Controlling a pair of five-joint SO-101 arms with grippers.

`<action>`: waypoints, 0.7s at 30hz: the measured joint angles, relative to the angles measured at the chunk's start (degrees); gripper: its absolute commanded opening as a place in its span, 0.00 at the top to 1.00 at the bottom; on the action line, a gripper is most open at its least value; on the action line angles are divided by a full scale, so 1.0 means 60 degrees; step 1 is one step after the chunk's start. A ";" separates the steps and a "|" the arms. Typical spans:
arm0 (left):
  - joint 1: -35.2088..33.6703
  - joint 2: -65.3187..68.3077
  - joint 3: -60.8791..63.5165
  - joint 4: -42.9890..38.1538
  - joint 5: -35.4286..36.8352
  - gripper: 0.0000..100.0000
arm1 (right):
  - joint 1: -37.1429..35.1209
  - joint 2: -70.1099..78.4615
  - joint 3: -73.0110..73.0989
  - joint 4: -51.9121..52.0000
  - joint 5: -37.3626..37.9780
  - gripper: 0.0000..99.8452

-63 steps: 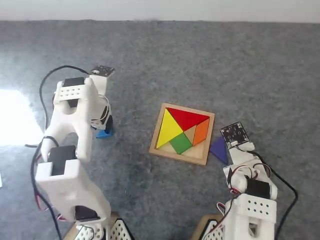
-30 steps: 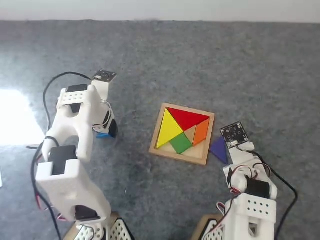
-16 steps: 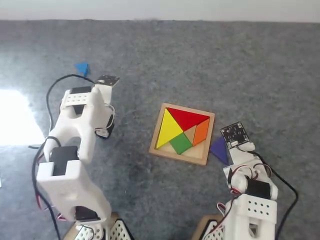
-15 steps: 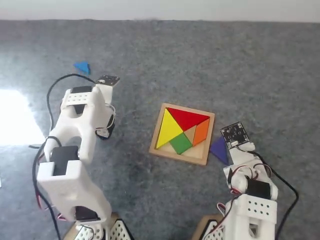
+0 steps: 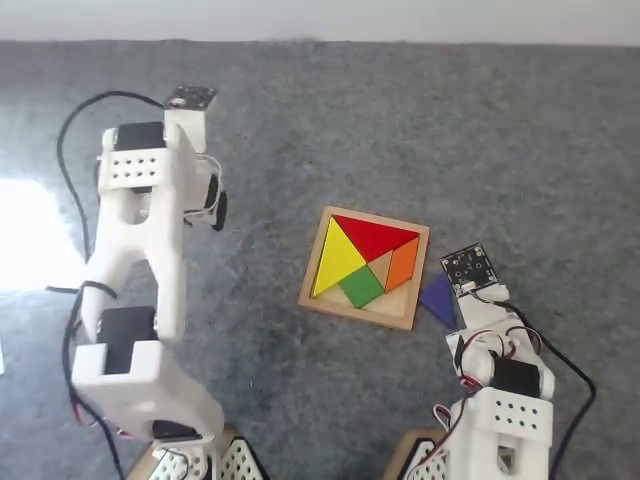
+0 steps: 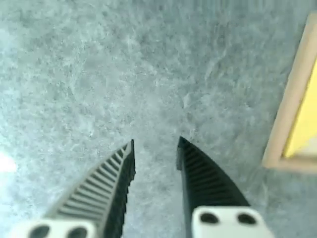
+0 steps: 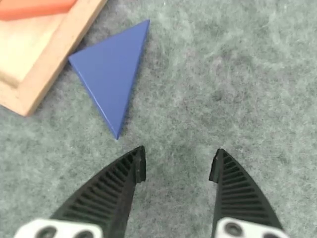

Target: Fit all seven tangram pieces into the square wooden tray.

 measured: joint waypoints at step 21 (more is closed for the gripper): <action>-0.0982 0.5524 -0.3385 -0.8601 0.0791 0.84 | 0.0000 0.0000 0.0029 0.0000 0.0000 0.78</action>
